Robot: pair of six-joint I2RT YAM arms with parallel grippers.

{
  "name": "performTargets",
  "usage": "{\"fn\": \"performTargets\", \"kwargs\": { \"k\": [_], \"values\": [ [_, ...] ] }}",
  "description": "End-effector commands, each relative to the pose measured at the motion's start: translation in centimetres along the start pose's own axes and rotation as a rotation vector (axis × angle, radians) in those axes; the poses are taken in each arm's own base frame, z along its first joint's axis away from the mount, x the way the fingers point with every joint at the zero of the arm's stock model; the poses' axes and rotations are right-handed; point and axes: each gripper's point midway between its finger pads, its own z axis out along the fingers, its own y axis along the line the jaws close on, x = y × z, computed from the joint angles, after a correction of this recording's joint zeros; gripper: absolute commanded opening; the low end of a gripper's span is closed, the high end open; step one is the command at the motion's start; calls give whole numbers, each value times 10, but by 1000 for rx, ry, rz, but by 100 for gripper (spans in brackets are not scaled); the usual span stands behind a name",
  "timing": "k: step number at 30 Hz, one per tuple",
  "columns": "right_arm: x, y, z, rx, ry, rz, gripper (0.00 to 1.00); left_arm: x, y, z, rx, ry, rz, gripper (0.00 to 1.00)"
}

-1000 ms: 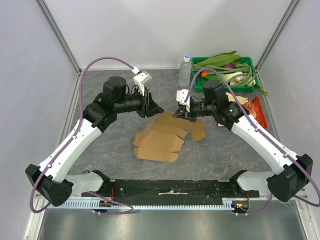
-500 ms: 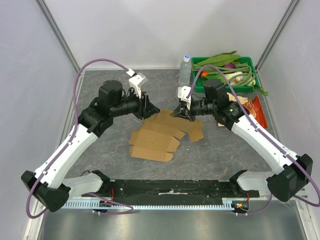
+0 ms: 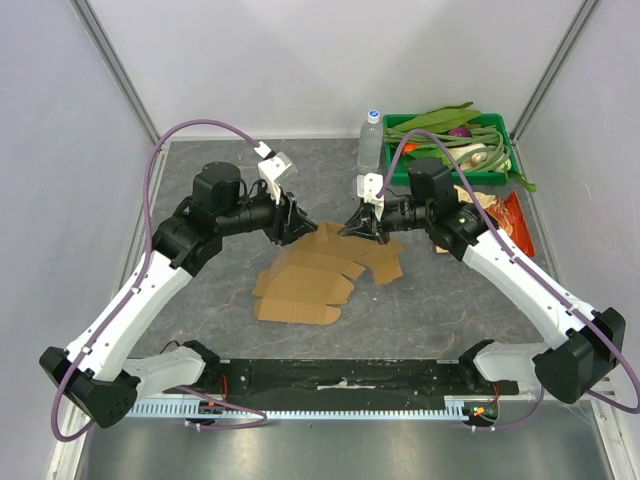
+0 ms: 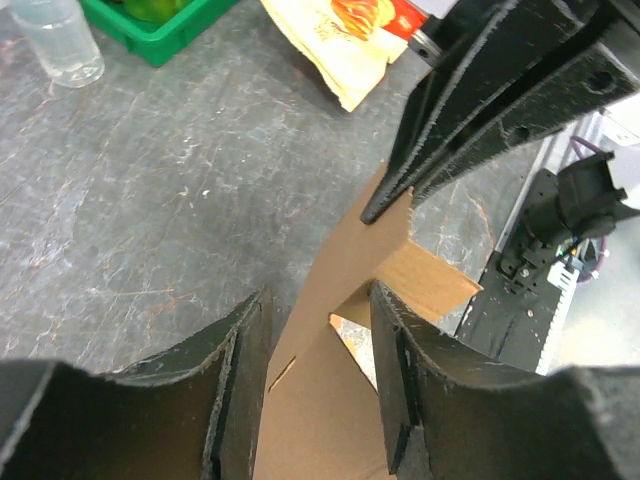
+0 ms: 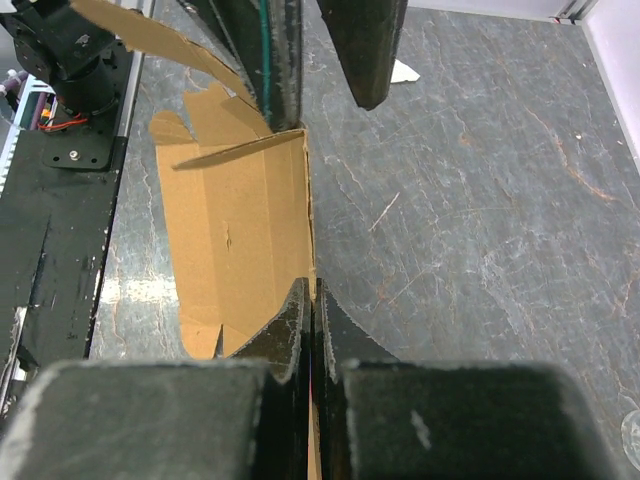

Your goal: Fold the paper box

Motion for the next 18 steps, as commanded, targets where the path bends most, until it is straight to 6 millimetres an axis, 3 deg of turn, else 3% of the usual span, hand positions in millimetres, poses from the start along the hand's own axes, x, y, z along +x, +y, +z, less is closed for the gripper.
{"fn": "performTargets", "kwargs": {
  "k": [1,7,9,16,17,18],
  "values": [
    [-25,3,-5,-13,-68,-46,0,-4,-24,-1,162,-17,94,52],
    [-32,9,-4,-59,-96,-52,0,-6,-26,12,205,-12,69,54],
    [-33,11,-4,-70,-104,-53,0,-4,-24,19,218,-1,56,49],
    [-27,12,-3,-65,-93,-48,0,-9,-18,22,194,-24,94,12],
    [-26,12,-3,-65,-92,-48,0,-11,-17,21,187,-30,103,2],
    [-24,13,-3,-64,-90,-46,0,-14,-18,19,183,-47,117,2]
  ]
}}
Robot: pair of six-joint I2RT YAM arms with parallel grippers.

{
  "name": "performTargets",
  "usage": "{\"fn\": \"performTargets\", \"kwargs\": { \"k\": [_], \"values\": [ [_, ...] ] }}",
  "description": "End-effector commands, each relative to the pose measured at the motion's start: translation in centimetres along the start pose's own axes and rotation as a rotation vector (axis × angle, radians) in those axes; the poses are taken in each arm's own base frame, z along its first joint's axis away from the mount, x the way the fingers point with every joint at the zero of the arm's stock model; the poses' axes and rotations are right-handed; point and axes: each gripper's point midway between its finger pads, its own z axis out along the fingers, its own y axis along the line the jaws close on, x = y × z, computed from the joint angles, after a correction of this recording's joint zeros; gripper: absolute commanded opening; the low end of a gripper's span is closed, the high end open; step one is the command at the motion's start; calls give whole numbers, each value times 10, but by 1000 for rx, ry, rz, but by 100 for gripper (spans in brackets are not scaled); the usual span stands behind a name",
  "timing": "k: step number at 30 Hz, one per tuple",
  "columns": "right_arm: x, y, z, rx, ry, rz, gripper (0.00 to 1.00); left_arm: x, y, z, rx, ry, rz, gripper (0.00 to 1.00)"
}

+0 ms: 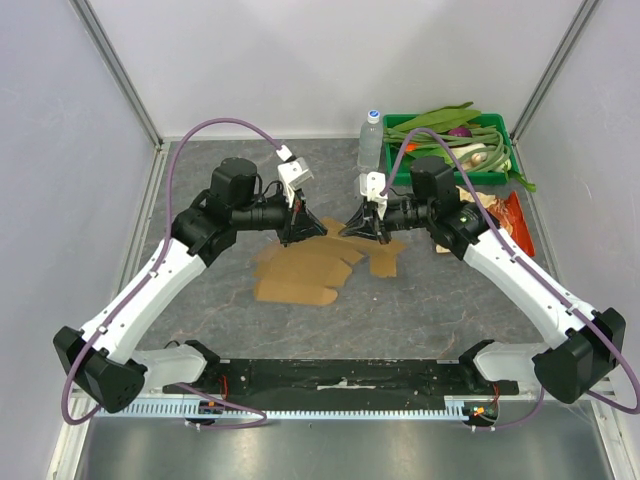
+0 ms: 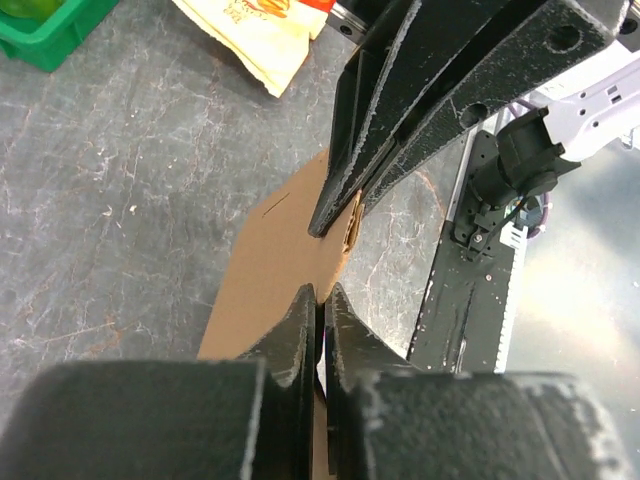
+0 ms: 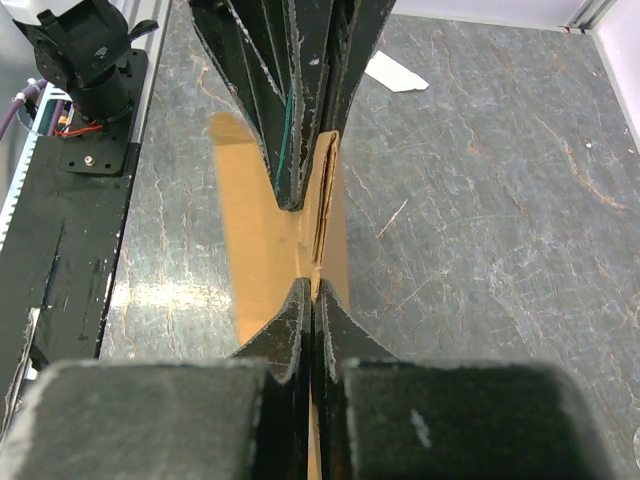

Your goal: Fold the paper box

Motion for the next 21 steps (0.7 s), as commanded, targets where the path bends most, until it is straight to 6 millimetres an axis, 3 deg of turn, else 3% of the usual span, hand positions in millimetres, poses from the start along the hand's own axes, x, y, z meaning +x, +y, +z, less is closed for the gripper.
{"fn": "performTargets", "kwargs": {
  "k": [1,4,6,7,8,9,10,11,14,18,21],
  "values": [
    [-19,8,-1,-31,-63,-51,0,-25,3,-7,-32,-91,116,2],
    [-19,4,-1,-7,-54,-30,0,-30,3,-14,-70,-126,110,2],
    [-17,2,-2,2,-49,-1,0,-32,17,-22,-162,-144,58,7],
    [-17,0,-3,8,-50,6,0,-36,22,-32,-225,-176,2,16],
    [-16,-1,-4,12,-50,12,0,-38,36,-44,-295,-204,-43,37],
    [-15,-1,-5,11,-50,18,0,-31,45,-51,-342,-214,-92,48],
    [-13,-3,-8,18,-49,28,0,-34,47,-67,-397,-263,-153,57],
    [-12,-4,-10,19,-51,36,0,-32,61,-82,-471,-293,-202,59],
    [-7,-10,-16,15,-59,66,0,-5,84,-109,-624,-313,-372,60],
    [-5,-8,-20,-36,-88,94,0,40,108,-113,-702,-266,-494,52],
    [1,-9,-21,-34,-82,111,0,56,118,-100,-627,-237,-543,46]
  ]
}}
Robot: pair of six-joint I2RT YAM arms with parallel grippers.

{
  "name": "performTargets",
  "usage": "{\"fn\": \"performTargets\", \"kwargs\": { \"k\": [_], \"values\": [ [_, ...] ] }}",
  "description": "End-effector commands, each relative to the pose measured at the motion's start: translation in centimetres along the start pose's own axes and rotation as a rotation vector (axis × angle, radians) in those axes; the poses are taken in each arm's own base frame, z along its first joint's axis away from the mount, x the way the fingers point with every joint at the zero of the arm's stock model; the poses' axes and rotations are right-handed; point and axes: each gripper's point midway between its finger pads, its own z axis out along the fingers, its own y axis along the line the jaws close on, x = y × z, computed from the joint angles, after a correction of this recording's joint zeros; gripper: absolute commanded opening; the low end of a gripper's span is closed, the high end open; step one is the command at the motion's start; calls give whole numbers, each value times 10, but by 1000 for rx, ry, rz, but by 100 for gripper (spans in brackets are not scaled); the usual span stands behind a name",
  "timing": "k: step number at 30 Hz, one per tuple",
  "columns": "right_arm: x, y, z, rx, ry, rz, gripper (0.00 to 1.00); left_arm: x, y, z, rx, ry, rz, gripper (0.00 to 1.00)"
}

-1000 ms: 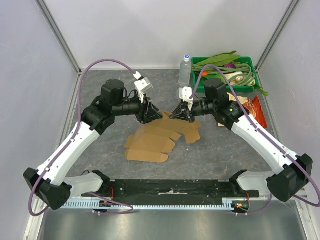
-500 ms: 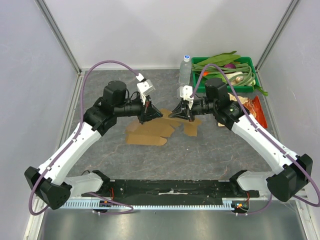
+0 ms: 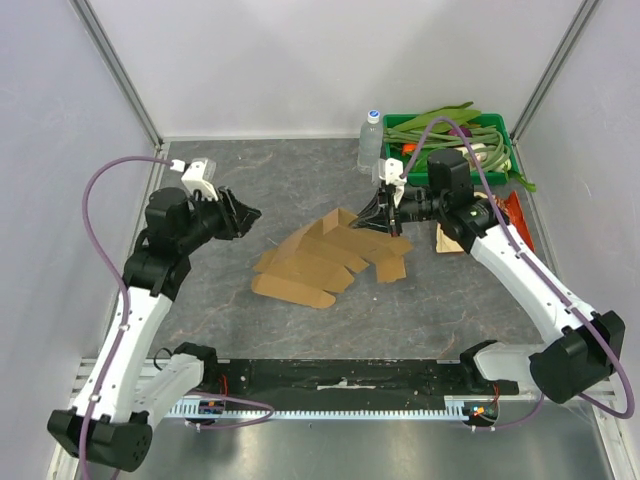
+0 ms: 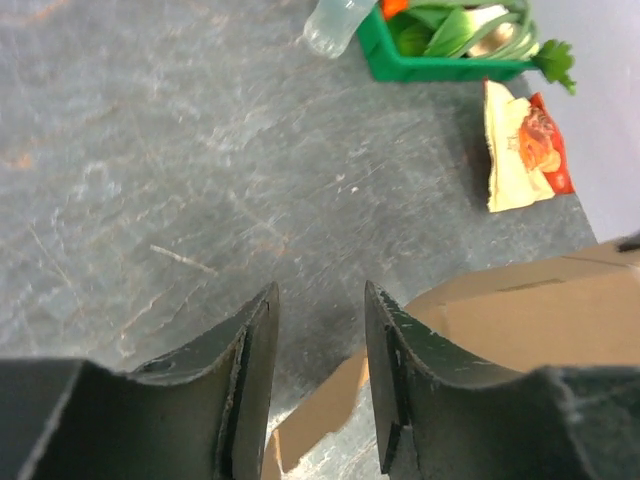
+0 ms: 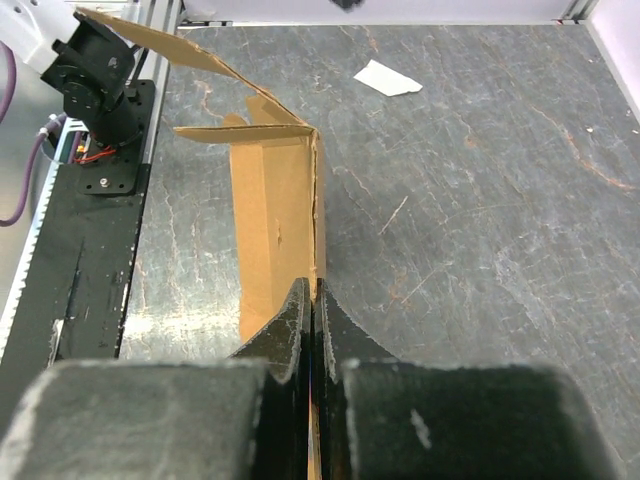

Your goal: Fold the paper box

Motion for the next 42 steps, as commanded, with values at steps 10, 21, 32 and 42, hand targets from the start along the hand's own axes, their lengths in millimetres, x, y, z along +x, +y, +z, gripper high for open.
{"fn": "performTargets", "kwargs": {
  "k": [10,21,32,42],
  "values": [
    [7,-8,4,-41,-14,130,0,64,-36,20,443,224,-98,36],
    [7,-21,9,-25,-11,189,0,89,-40,39,454,322,-137,36],
    [16,-44,19,28,-2,300,0,128,-19,45,327,372,-258,41],
    [16,-37,19,-9,-17,295,0,129,-2,58,226,350,-278,41]
  ]
}}
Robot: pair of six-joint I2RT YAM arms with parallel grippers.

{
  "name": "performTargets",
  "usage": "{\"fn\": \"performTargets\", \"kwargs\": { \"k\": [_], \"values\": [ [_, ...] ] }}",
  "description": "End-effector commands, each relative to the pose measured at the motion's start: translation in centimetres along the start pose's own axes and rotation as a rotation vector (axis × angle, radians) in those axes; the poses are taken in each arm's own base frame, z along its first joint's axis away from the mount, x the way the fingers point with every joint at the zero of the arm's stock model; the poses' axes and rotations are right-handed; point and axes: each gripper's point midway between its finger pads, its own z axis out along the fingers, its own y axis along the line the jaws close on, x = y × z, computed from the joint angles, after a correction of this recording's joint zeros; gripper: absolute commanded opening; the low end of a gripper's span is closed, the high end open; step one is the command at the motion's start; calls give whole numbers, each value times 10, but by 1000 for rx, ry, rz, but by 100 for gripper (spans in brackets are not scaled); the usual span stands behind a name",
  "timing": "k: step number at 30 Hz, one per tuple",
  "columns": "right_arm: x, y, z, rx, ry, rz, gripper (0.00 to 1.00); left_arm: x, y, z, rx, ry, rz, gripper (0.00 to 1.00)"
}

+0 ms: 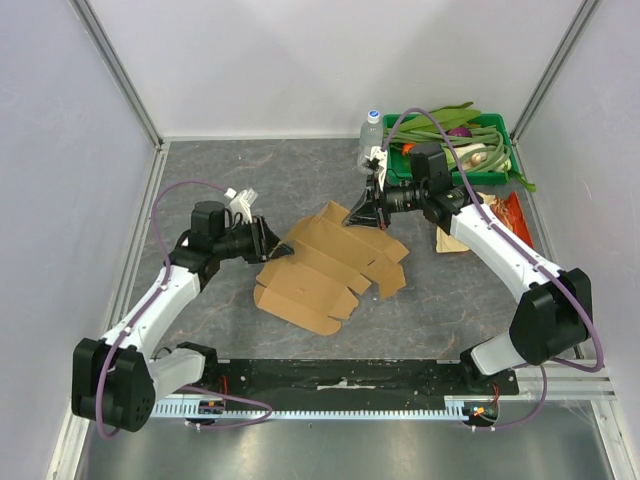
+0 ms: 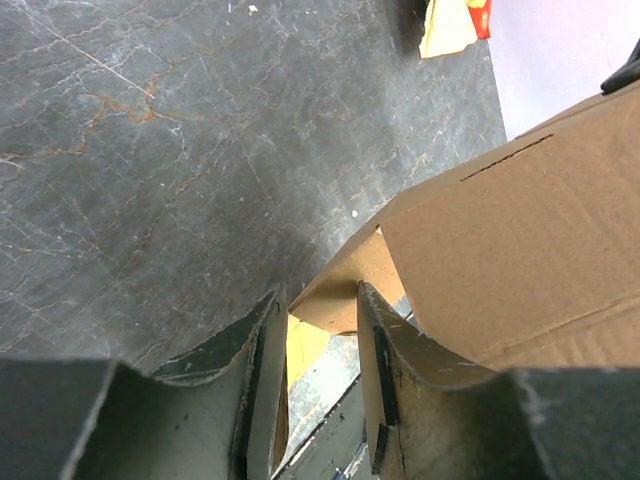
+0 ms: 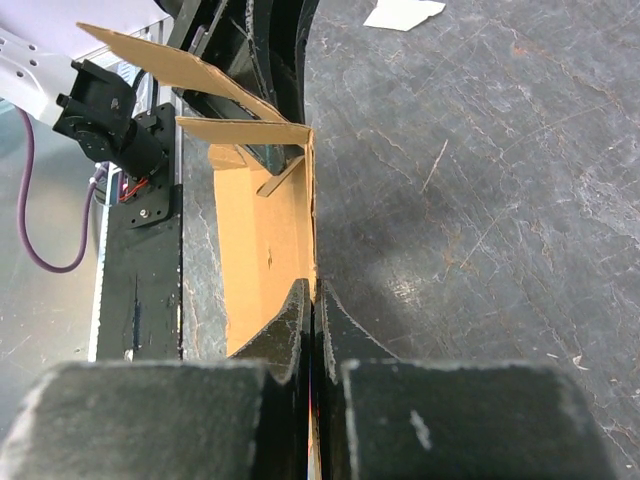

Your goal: Fold the paper box

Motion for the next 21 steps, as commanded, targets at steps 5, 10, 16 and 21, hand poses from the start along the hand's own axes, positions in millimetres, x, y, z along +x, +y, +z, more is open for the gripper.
{"fn": "performTargets", "kwargs": {
  "k": [5,10,16,21],
  "values": [
    [-24,8,-3,-47,-67,-78,0,-12,12,20,-34,-25,-41,50],
    [-16,1,-1,-21,-51,-78,0,-2,14,30,-2,-14,-82,31],
    [6,-24,5,91,28,-97,0,12,22,40,-10,-18,-128,10],
    [28,-26,17,196,169,-225,0,31,49,37,-128,-37,-189,26]
  ]
}}
